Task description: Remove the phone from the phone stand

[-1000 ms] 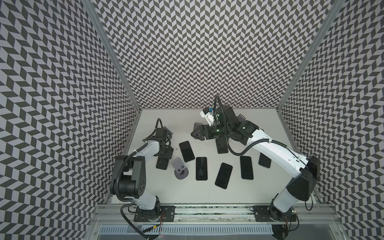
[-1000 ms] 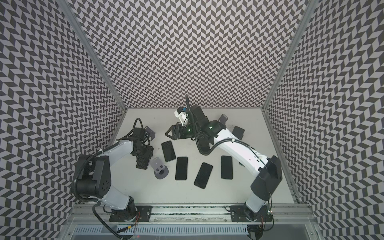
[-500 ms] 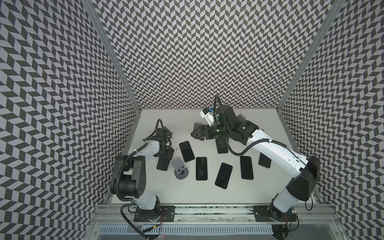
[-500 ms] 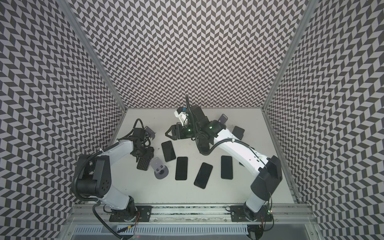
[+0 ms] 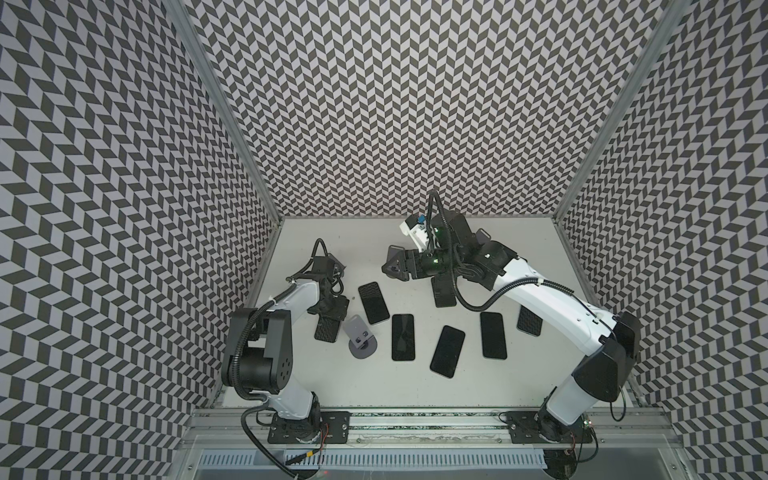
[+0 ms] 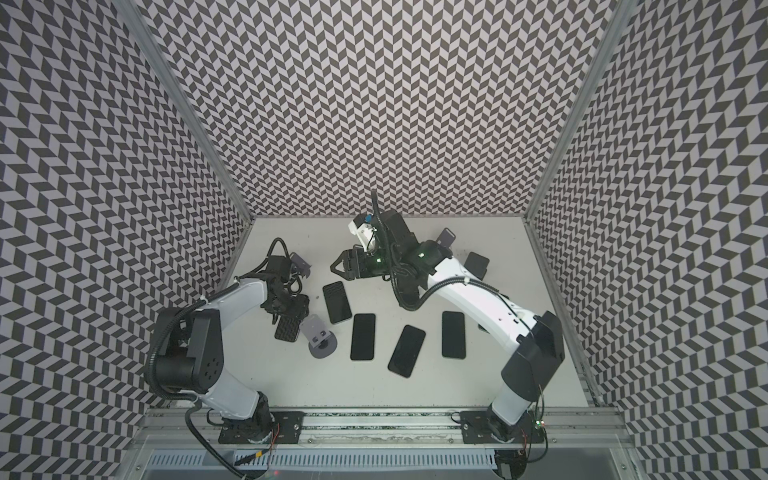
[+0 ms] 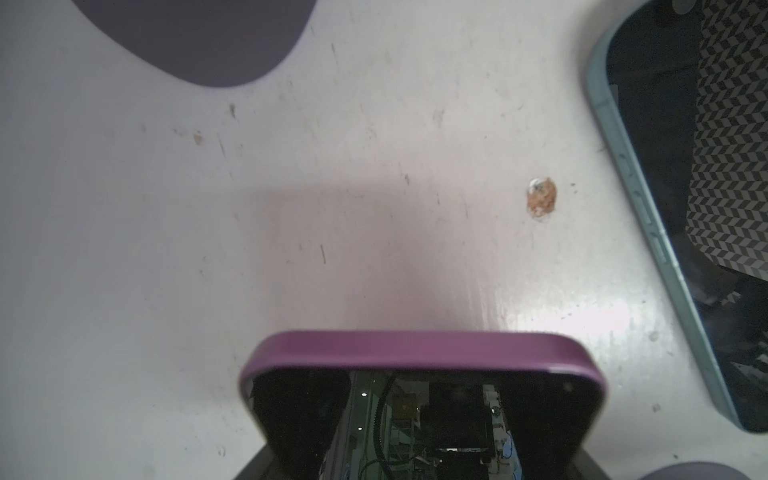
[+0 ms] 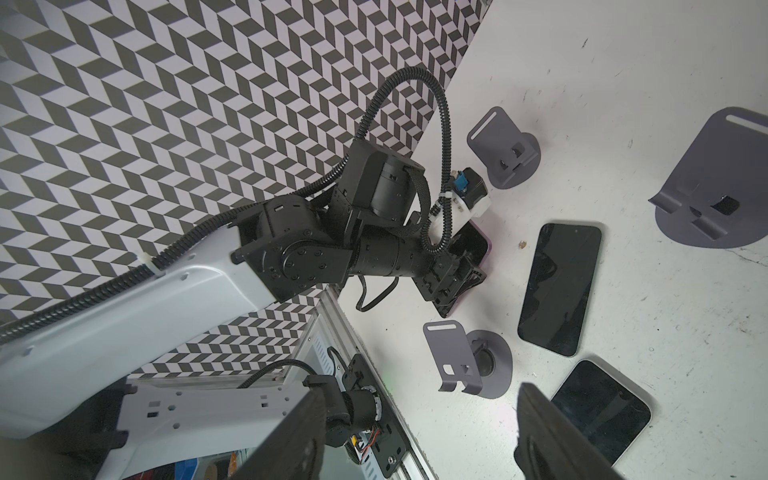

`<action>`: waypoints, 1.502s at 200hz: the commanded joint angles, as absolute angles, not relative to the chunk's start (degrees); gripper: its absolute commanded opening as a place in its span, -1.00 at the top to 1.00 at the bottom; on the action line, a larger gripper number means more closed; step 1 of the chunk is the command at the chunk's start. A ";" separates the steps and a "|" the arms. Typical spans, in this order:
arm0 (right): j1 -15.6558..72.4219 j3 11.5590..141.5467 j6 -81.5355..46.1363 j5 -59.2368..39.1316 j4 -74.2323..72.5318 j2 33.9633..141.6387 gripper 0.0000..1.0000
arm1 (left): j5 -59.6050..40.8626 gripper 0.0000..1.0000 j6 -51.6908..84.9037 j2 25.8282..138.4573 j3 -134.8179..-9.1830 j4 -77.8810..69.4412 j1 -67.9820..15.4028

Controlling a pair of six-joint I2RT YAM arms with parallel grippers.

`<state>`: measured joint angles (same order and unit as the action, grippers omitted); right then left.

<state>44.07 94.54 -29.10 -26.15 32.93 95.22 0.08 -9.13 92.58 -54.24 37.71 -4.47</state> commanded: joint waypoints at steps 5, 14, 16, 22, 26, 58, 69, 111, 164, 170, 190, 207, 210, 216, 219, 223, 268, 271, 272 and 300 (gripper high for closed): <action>43.89 95.05 -28.56 -25.48 30.32 93.61 -0.41 | -1.20 -0.27 -10.65 92.81 -55.81 38.19 -4.36; 43.91 95.02 -28.56 -25.42 30.28 93.54 -0.41 | -1.32 -0.28 -10.71 92.81 -55.86 38.12 -4.31; 43.94 95.01 -28.56 -25.40 30.31 93.52 -0.41 | -1.32 -0.28 -10.72 92.81 -55.87 38.14 -4.31; 43.92 94.92 -28.63 -25.40 30.25 93.51 -0.41 | -1.24 -0.29 -10.72 92.81 -55.81 38.06 -4.32; 43.92 94.92 -28.60 -25.39 30.25 93.43 -0.41 | -1.23 -0.29 -10.80 92.80 -55.86 38.05 -4.37; 43.92 94.85 -28.65 -25.42 30.17 93.59 -0.41 | -1.30 -0.35 -10.89 93.15 -55.81 37.96 -4.29; 43.93 94.83 -28.64 -25.49 30.15 93.64 -0.41 | -1.48 -0.36 -10.94 93.27 -55.76 38.00 -4.26; 43.94 94.83 -28.74 -25.65 30.15 93.89 -0.41 | -1.09 -0.46 -10.64 94.72 -56.24 38.53 -4.26; 43.86 95.05 -28.81 -26.02 29.97 94.44 -0.41 | -0.08 -0.50 -10.21 95.37 -56.20 38.58 -4.39; 43.92 95.08 -28.75 -26.05 29.97 94.40 -0.41 | -0.25 -0.50 -10.18 95.59 -56.10 38.49 -4.50; 43.88 95.08 -28.83 -26.16 29.97 94.55 -0.41 | 0.05 -0.50 -10.11 96.31 -56.20 38.58 -5.06; 43.88 95.10 -28.82 -26.19 30.04 94.55 -0.41 | 0.46 -0.50 -10.01 96.76 -56.21 38.67 -5.31; 43.92 95.04 -28.84 -26.19 30.06 94.51 -0.41 | 0.44 -0.51 -9.95 96.83 -56.22 38.67 -5.36; 43.86 95.01 -28.91 -26.19 30.06 94.56 -0.41 | 0.57 -0.52 -9.95 96.86 -56.29 38.67 -5.45; 43.92 94.97 -28.87 -26.19 30.06 94.49 -0.41 | 0.58 -0.53 -9.97 96.96 -56.27 38.67 -5.45; 43.91 94.98 -28.91 -26.18 29.98 94.48 -0.41 | 0.54 -0.53 -9.90 96.99 -56.21 38.67 -5.42; 43.90 95.00 -28.93 -26.02 30.06 94.32 -0.41 | 0.92 -0.57 -9.84 97.05 -56.21 38.67 -5.51; 43.93 95.01 -28.96 -26.02 30.06 94.31 -0.41 | 0.93 -0.58 -9.78 97.09 -56.17 38.67 -5.47; 43.94 95.01 -28.94 -25.97 30.06 94.31 -0.41 | 0.95 -0.58 -9.77 97.06 -56.16 38.67 -5.46; 43.89 94.92 -29.09 -26.03 30.04 94.27 -0.41 | 1.17 -0.62 -9.76 96.90 -56.16 38.76 -5.53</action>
